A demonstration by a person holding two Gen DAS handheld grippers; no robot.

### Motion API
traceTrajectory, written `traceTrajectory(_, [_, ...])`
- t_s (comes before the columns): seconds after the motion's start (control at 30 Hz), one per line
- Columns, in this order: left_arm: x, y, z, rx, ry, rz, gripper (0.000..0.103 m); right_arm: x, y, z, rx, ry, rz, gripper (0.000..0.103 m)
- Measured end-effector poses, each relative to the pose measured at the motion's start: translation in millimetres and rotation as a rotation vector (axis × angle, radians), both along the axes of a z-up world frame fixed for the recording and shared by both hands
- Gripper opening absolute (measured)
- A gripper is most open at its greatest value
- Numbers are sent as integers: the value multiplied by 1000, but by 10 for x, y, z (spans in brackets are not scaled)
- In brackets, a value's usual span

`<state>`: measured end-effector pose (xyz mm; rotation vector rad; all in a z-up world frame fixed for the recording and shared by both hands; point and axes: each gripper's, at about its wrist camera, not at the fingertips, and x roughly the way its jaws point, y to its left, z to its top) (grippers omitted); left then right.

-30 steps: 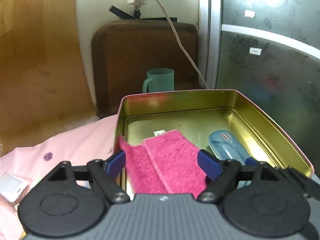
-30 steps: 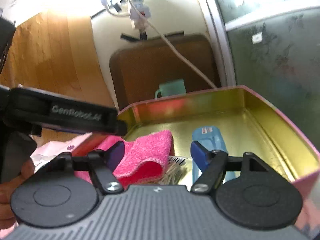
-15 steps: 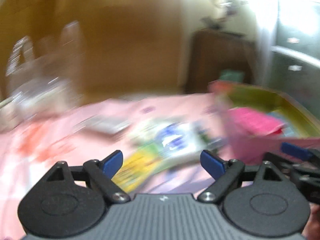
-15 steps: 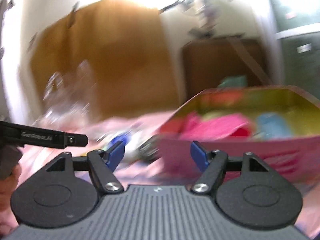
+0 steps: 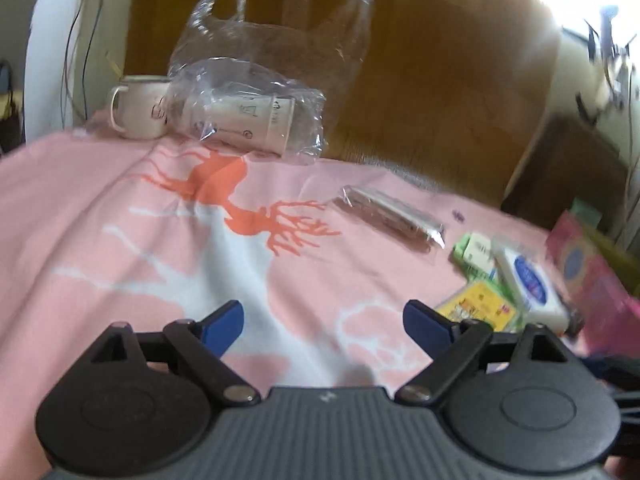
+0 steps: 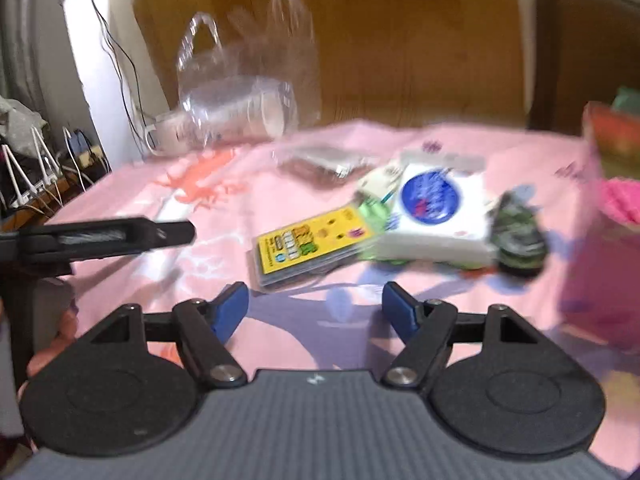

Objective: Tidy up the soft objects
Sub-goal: 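Move the right gripper to the yellow refill card and grasp it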

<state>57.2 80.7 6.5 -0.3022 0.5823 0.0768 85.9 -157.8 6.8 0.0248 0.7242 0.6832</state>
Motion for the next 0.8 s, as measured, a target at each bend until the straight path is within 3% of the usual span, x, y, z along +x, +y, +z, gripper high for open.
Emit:
traceTrajectory(0.07, [-56, 93, 5, -60, -30, 8, 92, 58, 159, -31, -27, -15, -9, 90])
traceTrajectory(0.2, [-111, 239, -3, -147, -67, 29, 94, 225, 428, -43, -49, -3, -20, 95])
traceTrajectory(0.4, [-122, 278, -20, -180, -88, 20, 94, 419, 746, -84, -136, -40, -37, 99])
traceTrajectory(0.43, [-126, 272, -16, -176, -93, 18, 94, 436, 774, -89, -144, -45, -39, 98])
traceTrajectory(0.53, [-138, 257, -3, -168, -102, 10, 94, 424, 817, -92, -160, -90, -36, 70])
traceTrajectory(0.57, [-144, 256, -2, -169, -104, 9, 94, 414, 810, -92, -152, -93, -22, 67])
traceTrajectory(0.8, [-132, 294, -19, -190, -99, 12, 95, 266, 711, -70, -135, -103, 26, 61])
